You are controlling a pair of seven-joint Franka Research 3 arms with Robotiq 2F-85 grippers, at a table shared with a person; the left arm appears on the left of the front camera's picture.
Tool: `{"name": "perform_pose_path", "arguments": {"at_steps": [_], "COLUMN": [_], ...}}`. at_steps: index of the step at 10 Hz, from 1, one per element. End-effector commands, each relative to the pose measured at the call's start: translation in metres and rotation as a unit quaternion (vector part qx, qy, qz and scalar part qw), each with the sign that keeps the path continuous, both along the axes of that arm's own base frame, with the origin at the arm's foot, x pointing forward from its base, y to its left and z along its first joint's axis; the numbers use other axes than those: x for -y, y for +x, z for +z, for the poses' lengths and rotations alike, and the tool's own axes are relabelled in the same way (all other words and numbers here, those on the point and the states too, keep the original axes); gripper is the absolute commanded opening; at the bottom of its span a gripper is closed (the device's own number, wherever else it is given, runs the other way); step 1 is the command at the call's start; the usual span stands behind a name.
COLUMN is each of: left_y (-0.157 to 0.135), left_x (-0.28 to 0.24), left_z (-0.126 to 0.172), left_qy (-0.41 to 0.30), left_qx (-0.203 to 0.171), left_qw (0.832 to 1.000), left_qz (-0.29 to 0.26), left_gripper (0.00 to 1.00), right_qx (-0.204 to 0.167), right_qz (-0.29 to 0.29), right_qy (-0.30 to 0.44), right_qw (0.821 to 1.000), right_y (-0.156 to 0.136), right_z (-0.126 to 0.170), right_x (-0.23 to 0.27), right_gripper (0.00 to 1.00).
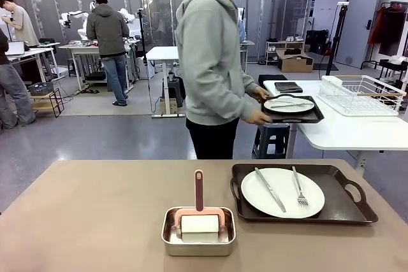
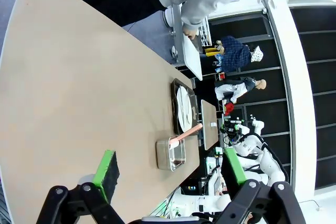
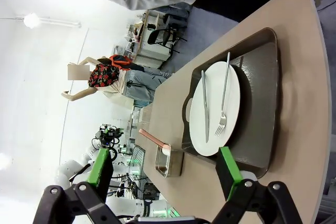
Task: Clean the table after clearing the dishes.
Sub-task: When the left (or right) Handle tray is removed, use the left hand (or right hand) to clean the left (or right) side of the table with the Lint Roller.
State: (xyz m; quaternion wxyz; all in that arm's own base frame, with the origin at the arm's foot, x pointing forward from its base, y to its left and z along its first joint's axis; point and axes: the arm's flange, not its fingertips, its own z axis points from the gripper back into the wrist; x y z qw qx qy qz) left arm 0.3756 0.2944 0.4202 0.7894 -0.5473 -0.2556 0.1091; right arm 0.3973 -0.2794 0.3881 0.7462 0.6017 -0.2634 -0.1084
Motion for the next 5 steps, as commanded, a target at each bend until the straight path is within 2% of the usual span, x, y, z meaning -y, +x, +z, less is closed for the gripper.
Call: {"name": "perform_pose_path", "arguments": {"at_steps": [1,5], "left_y": [-0.0030,-0.0030], "left_x": [-0.0005,-0.0005], "left_z": [0.0004,0.0004], "left_qy": [-0.002,-0.002], "left_qx": [0.007,0.007], "left_qw": [1.000,1.000], "left_qz": [-0.006,-0.006], "left_gripper": [1.00,1.00], "right_qx": [0.003,0.003], "right_qz": [0.006,0.006], "right_qy": [-0.004,-0.004], "right_qw": [1.000,1.000], "right_y": [-0.0023,-0.0023], "right_z": [0.0050,0.0050], "right_x": [-0.0008,-0.0008], "right_gripper": [1.00,1.00]}}
